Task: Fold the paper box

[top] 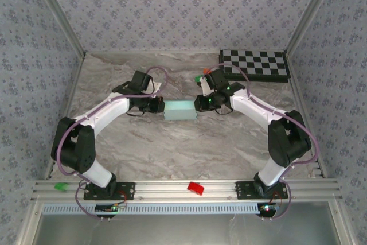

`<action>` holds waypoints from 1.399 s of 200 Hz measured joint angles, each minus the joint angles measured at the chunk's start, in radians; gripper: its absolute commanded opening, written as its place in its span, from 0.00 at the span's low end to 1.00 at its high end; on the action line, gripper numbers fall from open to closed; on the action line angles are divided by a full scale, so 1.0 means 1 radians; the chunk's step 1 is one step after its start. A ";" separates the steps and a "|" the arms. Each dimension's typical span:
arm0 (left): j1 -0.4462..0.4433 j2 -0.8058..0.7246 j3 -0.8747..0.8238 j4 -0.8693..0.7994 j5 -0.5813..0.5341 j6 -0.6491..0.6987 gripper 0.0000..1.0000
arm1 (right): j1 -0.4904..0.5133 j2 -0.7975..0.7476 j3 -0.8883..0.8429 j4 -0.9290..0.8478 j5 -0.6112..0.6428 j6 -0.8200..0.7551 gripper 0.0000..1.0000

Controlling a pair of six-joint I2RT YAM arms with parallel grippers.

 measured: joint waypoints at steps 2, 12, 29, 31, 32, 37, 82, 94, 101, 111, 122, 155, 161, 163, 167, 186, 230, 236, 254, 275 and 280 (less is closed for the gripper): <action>0.000 0.000 0.000 0.000 0.000 0.000 0.09 | 0.000 0.000 0.000 0.000 0.002 0.000 0.17; -0.001 0.000 0.000 0.000 0.000 0.000 0.09 | 0.002 -0.001 -0.001 0.000 0.006 0.000 0.18; -0.002 0.000 0.000 0.001 0.000 0.000 0.09 | 0.006 -0.006 -0.005 -0.002 0.011 0.000 0.22; -0.002 0.000 0.000 0.001 0.000 0.000 0.09 | 0.006 -0.008 -0.006 -0.002 0.011 0.000 0.23; -0.002 0.000 0.000 0.001 0.000 0.000 0.09 | 0.006 -0.009 -0.007 -0.002 0.011 -0.002 0.23; -0.003 0.000 0.000 0.001 0.000 0.000 0.09 | 0.008 -0.012 -0.010 -0.003 0.011 -0.001 0.24; -0.009 0.000 0.000 0.002 0.000 0.000 0.09 | 0.013 -0.055 -0.015 0.000 0.008 -0.001 0.35; -0.009 0.000 0.000 0.002 0.000 0.000 0.09 | 0.011 -0.066 -0.015 0.004 0.002 -0.002 0.38; -0.009 0.000 0.000 0.002 0.000 0.000 0.09 | 0.010 -0.071 -0.015 0.008 -0.001 0.001 0.39; -0.009 0.000 0.000 0.002 0.000 0.000 0.09 | 0.009 -0.077 -0.015 0.014 -0.006 0.001 0.41; -0.009 0.000 0.000 0.002 0.000 0.000 0.09 | 0.006 -0.080 -0.015 0.019 -0.010 0.002 0.42; -0.009 0.000 0.000 0.002 0.000 0.000 0.09 | -0.014 -0.080 -0.015 0.036 -0.013 0.025 0.42; -0.009 0.000 0.000 0.002 0.000 0.000 0.09 | -0.020 -0.080 -0.015 0.042 -0.014 0.029 0.42; -0.010 0.000 0.000 0.002 0.000 0.000 0.09 | -0.022 -0.080 -0.015 0.043 -0.015 0.031 0.43; -0.010 0.000 0.000 0.002 0.000 0.000 0.09 | -0.024 -0.080 -0.015 0.046 -0.016 0.032 0.42; -0.014 0.000 0.000 0.002 0.000 0.000 0.09 | -0.036 -0.080 -0.015 0.061 -0.018 0.043 0.42; -0.014 0.000 0.000 0.002 0.000 0.000 0.09 | -0.038 -0.068 -0.005 0.068 -0.028 0.057 0.42; -0.014 0.000 0.000 0.002 0.000 0.000 0.09 | -0.038 -0.063 -0.002 0.069 -0.029 0.058 0.42; -0.014 0.000 0.000 0.002 0.000 0.000 0.09 | -0.038 -0.048 0.001 0.069 -0.035 0.064 0.42; -0.015 0.000 0.000 0.003 0.000 0.000 0.09 | -0.038 -0.032 0.001 0.069 -0.037 0.072 0.42; -0.015 0.000 0.000 0.003 0.000 0.000 0.09 | -0.038 -0.029 0.001 0.070 -0.039 0.073 0.42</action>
